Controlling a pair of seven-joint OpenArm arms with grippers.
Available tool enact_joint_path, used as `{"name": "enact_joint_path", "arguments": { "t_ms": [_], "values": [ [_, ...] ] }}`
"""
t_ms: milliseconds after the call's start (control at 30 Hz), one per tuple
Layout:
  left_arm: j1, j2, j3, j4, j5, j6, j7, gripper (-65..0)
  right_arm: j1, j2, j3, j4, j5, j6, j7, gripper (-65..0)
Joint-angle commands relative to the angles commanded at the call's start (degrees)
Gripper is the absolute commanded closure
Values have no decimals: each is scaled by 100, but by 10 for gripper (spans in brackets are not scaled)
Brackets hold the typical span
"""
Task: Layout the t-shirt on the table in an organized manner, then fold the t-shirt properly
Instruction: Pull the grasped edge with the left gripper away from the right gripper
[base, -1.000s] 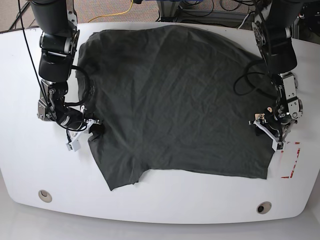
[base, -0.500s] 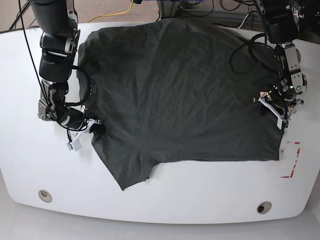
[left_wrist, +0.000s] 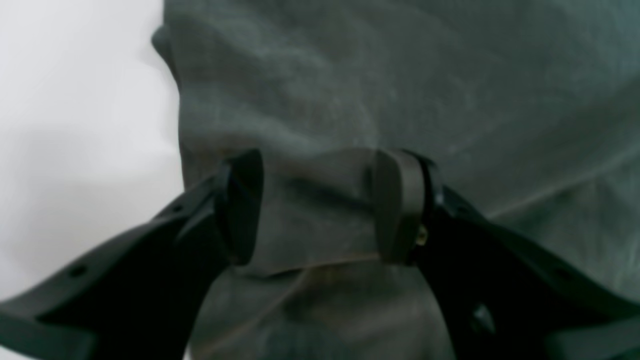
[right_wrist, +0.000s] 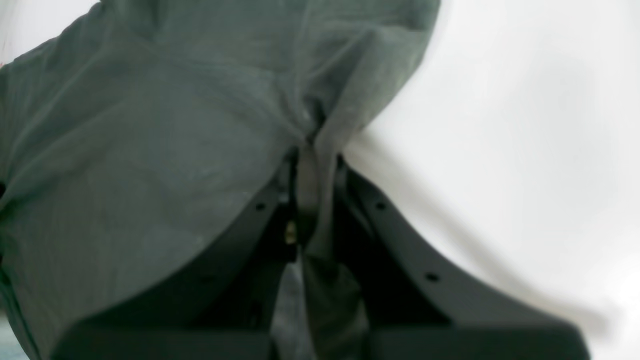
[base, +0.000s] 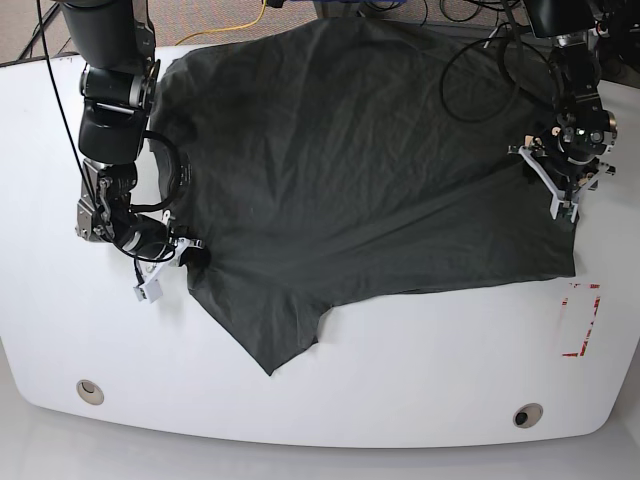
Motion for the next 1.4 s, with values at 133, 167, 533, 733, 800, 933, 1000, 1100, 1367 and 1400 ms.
{"name": "enact_joint_path", "arguments": {
  "t_ms": [133, 167, 533, 733, 800, 933, 1000, 1100, 1367, 1400],
  "values": [
    [-677, 9, -167, 0, 35, -316, 334, -332, 9, 0, 0, 0, 0, 0, 0, -14],
    [-870, 9, -229, -88, 44, -378, 431, -332, 9, 0, 0, 0, 0, 0, 0, -14],
    [-2505, -18, -352, -2066, 35, -431, 246, -429, 0, -9, 0, 0, 0, 0, 0, -14],
    [-2998, -149, -325, -3349, 53, -62, -484, -471, -9, -9, 0, 0, 0, 0, 0, -14],
    [-3077, -167, -325, -3596, 53, 79, -651, -472, -9, -9, 0, 0, 0, 0, 0, -14],
    [-3174, -343, -316, -4114, 53, 246, -993, -472, -9, -9, 0, 0, 0, 0, 0, -14],
    [-3279, -360, -308, -4492, 53, 308, -1222, -472, -9, -9, 0, 0, 0, 0, 0, -14],
    [-3385, -510, -308, -4888, 53, 343, -1442, -472, -9, -9, 9, 0, 0, 0, 0, -14],
    [-3640, -607, 132, -5670, 44, 343, -1881, -472, -9, -9, 9, 0, 0, 0, 0, -14],
    [-3657, -607, 167, -5732, 35, 343, -1890, -472, -9, -9, 9, 0, 0, 0, 0, -14]
  ]
}}
